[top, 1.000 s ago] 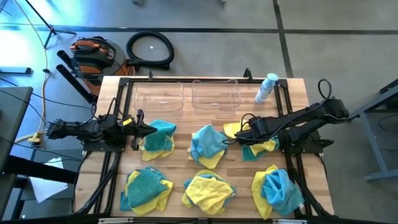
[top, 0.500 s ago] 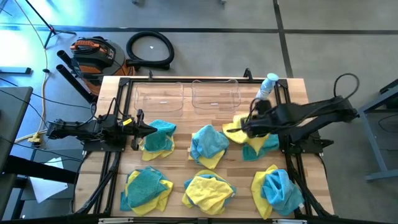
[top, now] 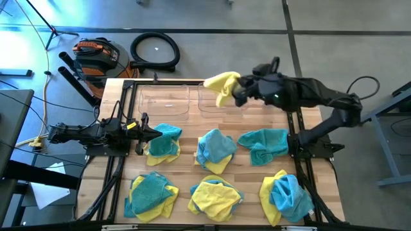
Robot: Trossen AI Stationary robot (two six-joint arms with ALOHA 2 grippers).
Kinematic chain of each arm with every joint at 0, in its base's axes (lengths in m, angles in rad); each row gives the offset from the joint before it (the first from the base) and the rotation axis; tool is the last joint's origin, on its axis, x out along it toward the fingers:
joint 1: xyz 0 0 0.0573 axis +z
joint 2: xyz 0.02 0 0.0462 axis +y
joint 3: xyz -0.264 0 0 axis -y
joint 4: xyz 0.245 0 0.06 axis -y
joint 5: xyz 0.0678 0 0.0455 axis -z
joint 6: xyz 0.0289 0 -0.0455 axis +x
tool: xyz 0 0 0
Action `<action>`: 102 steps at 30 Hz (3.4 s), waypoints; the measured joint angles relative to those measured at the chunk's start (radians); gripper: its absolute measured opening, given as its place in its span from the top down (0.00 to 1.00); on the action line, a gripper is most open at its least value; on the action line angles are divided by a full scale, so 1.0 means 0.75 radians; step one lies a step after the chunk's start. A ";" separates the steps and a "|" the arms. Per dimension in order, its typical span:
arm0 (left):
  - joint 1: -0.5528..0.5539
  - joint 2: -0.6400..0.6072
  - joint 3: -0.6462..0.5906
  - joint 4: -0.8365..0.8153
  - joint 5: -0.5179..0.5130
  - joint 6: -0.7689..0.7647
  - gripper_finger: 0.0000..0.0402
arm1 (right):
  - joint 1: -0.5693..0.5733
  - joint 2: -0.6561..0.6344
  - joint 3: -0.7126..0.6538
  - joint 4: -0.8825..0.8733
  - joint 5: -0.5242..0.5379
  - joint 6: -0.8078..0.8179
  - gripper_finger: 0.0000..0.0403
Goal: Sort microfiber towel by color & place in baskets
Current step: Put the yellow towel into the right transparent bin, then put the blue towel into the left transparent bin
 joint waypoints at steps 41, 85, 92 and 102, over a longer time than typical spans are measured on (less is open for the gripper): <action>0.000 0.000 0.000 0.000 0.000 0.000 1.00 | -0.599 1.039 -0.085 -0.037 -0.841 0.365 0.92; 0.000 0.003 0.024 0.074 -0.048 -0.140 1.00 | -0.098 -0.365 -1.109 0.467 -0.769 0.004 0.96; 0.000 0.264 0.309 -0.176 -0.232 -0.073 1.00 | -0.060 -0.739 -1.435 0.572 -0.660 -0.133 0.99; 0.000 1.004 0.934 -0.581 -0.440 -0.202 1.00 | -0.233 -1.096 -1.726 0.685 -0.994 -0.421 1.00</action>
